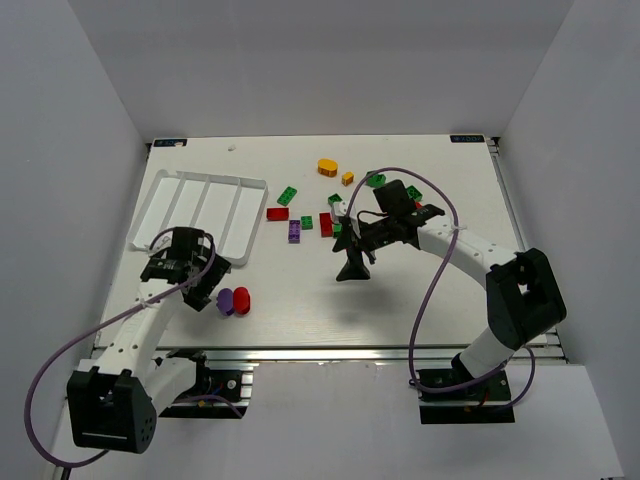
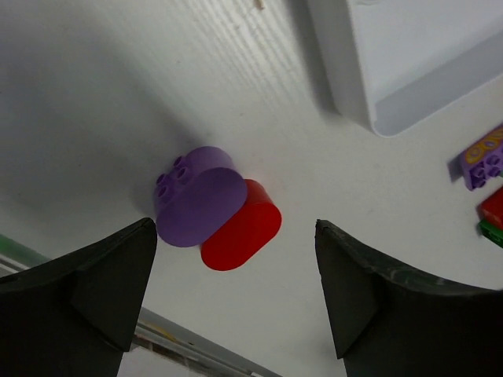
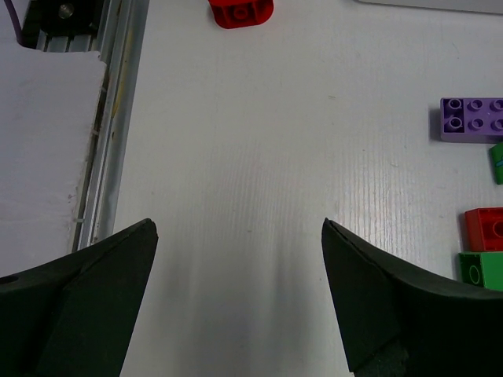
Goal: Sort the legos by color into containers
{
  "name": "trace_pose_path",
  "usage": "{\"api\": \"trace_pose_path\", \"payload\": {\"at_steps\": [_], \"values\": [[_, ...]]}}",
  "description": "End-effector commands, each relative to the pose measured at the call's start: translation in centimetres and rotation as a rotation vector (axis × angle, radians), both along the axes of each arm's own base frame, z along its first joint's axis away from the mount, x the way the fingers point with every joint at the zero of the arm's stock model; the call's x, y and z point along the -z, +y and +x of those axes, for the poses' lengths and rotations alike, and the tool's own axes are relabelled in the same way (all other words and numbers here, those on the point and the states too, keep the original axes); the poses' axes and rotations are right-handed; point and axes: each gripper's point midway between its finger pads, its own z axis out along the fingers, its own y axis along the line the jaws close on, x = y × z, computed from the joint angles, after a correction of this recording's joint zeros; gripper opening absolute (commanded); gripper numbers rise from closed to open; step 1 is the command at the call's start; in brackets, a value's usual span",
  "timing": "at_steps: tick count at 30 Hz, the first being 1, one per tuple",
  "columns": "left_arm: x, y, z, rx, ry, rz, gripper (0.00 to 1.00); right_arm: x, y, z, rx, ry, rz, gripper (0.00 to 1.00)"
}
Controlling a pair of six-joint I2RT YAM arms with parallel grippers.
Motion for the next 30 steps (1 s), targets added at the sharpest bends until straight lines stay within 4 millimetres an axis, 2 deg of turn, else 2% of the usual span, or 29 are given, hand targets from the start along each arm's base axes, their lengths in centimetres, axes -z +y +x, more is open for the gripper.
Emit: {"api": "trace_pose_path", "payload": {"at_steps": [1, 6, 9, 15, 21, 26, 30], "values": [[1.1, -0.1, -1.6, -0.08, 0.064, -0.039, 0.92, -0.7, 0.4, 0.8, 0.014, -0.029, 0.012, 0.89], [3.6, -1.0, -2.5, -0.19, 0.125, -0.128, 0.95, -0.5, 0.4, 0.9, 0.019, -0.021, 0.01, 0.89], [4.5, -1.5, -2.4, -0.242, 0.151, -0.17, 0.96, -0.3, 0.4, 0.9, 0.018, -0.023, 0.005, 0.9], [5.5, -1.3, -1.7, -0.323, 0.202, -0.161, 0.96, 0.1, 0.2, 0.9, 0.015, -0.031, -0.004, 0.89], [5.4, -0.8, -0.7, -0.383, 0.179, -0.152, 0.95, 0.3, 0.2, 0.9, 0.018, -0.029, -0.009, 0.9], [6.6, -0.8, -1.5, -0.414, 0.229, -0.151, 0.94, 0.5, 0.1, 1.0, 0.027, -0.028, -0.015, 0.89], [7.1, -0.7, -2.0, -0.421, 0.253, -0.144, 0.88, 0.7, 0.0, 0.9, 0.03, -0.025, -0.021, 0.89]]}}
